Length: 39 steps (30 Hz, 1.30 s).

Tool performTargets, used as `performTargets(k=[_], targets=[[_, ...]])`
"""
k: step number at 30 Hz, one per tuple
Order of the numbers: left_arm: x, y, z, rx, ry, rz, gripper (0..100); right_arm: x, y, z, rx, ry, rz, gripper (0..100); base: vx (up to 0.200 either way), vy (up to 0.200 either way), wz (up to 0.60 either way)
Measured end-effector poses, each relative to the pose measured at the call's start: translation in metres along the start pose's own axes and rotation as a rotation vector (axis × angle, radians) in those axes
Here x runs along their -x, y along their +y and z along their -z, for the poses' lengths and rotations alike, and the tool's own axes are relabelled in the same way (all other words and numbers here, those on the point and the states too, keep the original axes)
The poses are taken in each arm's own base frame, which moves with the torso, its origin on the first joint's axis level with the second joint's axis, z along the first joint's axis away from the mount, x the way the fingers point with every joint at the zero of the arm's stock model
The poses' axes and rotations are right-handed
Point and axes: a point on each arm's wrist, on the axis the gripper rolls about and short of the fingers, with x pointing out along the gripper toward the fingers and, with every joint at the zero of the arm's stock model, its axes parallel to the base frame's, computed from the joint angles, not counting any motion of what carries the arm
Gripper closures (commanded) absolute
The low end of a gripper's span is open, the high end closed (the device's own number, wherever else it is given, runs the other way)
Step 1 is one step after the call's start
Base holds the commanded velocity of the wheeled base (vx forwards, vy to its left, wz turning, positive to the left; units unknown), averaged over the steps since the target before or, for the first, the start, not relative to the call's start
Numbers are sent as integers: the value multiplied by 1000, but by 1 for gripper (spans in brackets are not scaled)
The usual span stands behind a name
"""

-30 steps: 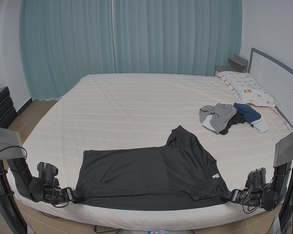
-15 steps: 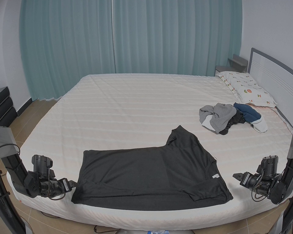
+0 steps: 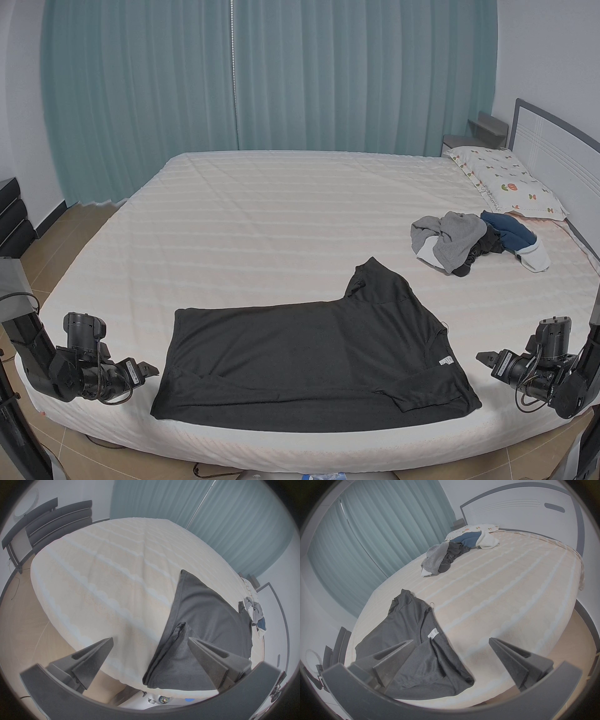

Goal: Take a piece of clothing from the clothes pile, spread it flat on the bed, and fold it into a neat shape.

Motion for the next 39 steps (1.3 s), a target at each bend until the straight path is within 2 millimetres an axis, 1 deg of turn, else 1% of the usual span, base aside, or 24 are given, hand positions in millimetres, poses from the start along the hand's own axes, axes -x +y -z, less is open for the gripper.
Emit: performTargets(k=[7, 13, 16, 18, 23, 25, 28, 32, 33, 35, 38, 39], targets=[[0, -2, 0, 9, -1, 6, 0, 0, 0, 0, -1, -1, -2, 0, 0, 0, 0], [0, -4, -2, 56, -2, 28, 0, 0, 1, 0, -3, 3, -5, 0, 200, 0, 0], [-1, -5, -4, 67, -4, 44, 0, -1, 2, 2, -18, 10, -11, 0, 0, 0, 0], [-1, -6, -6, 68, -4, 54, 0, -1, 4, 3, -43, 18, -26, 0, 0, 0, 0], [0, -8, -11, 90, -4, 104, 0, -3, 12, 4, -175, 87, -134, 0, 0, 0, 0], [0, -10, -17, 117, -6, 137, 0, -3, 14, 4, -214, 122, -183, 0, 0, 0, 0], [0, -17, -31, 160, -27, 197, 0, -3, 17, 4, -254, 179, -249, 0, 0, 0, 0], [-2, -27, -49, 171, -63, 258, 0, -3, 19, 5, -291, 249, -316, 0, 0, 0, 0], [-4, -31, -57, 166, -83, 282, 0, -3, 18, 5, -306, 275, -340, 0, 0, 0, 0], [-5, -34, -63, 162, -95, 295, 0, -4, 18, 5, -313, 286, -351, 0, 0, 0, 0], [-14, -43, -82, 148, -125, 325, 0, -5, 16, 4, -330, 301, -376, 0, 0, 0, 0], [-16, -45, -85, 145, -126, 327, 0, -6, 15, 3, -332, 300, -380, 0, 0, 0, 0]])
